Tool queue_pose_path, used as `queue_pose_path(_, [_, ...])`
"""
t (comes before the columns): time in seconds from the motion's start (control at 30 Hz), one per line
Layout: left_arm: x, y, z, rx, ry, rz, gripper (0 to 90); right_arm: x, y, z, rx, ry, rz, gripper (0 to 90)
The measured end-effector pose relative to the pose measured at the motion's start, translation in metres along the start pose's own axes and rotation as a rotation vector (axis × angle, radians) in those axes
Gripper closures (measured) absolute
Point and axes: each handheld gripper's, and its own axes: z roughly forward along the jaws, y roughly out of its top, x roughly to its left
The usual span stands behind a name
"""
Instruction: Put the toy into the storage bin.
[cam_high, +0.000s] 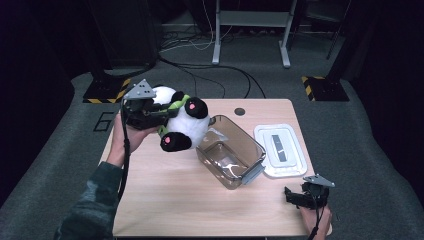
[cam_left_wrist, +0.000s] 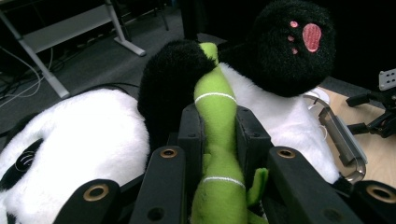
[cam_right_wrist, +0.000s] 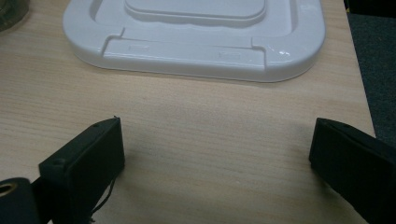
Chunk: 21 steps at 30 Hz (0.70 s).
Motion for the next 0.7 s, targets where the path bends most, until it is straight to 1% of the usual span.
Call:
queue_pose_path(0.07, [-0.001,0.003,0.005,0.003,-0.009,0.011,75.4,0.0,0.0,0.0,0.0,0.001,0.0,2.7])
queue_pose_path(0.1, [-0.003,0.006,0.011,0.001,-0.013,0.023,75.4,0.0,0.0,0.0,-0.001,0.001,0.0,2.6])
queue_pose_path(0.2, [-0.004,0.008,0.016,0.001,-0.022,0.028,75.4,0.0,0.0,0.0,0.0,0.001,0.0,2.6])
queue_pose_path(0.27, [-0.005,0.012,0.023,0.0,-0.038,0.038,75.4,0.0,0.0,0.0,-0.001,0.001,0.0,2.6])
queue_pose_path(0.33, [-0.006,0.012,0.026,0.0,-0.039,0.04,75.4,0.0,0.0,0.0,0.0,0.001,0.0,2.6])
queue_pose_path(0.37, [-0.007,0.013,0.031,0.003,-0.049,0.043,75.4,0.0,0.0,0.0,-0.001,0.001,0.0,2.6])
queue_pose_path(0.4, [-0.007,0.013,0.031,0.003,-0.049,0.043,75.4,0.0,0.0,0.0,-0.001,0.001,0.0,2.6])
queue_pose_path(0.43, [-0.008,0.014,0.036,0.005,-0.057,0.047,75.3,0.0,0.0,0.0,0.0,0.001,0.0,2.7])
queue_pose_path(0.47, [-0.008,0.014,0.036,0.005,-0.057,0.047,75.4,0.0,0.0,0.0,0.0,0.001,0.0,2.7])
queue_pose_path(0.6, [-0.011,0.015,0.045,0.008,-0.071,0.049,75.3,0.0,0.0,0.0,-0.001,0.001,0.001,2.7])
queue_pose_path(0.67, [-0.013,0.016,0.051,0.007,-0.081,0.046,75.3,0.0,0.0,0.0,0.0,0.001,0.0,2.7])
queue_pose_path(0.7, [-0.016,0.016,0.057,0.01,-0.091,0.045,75.3,0.0,0.0,0.0,0.0,0.001,0.001,2.7])
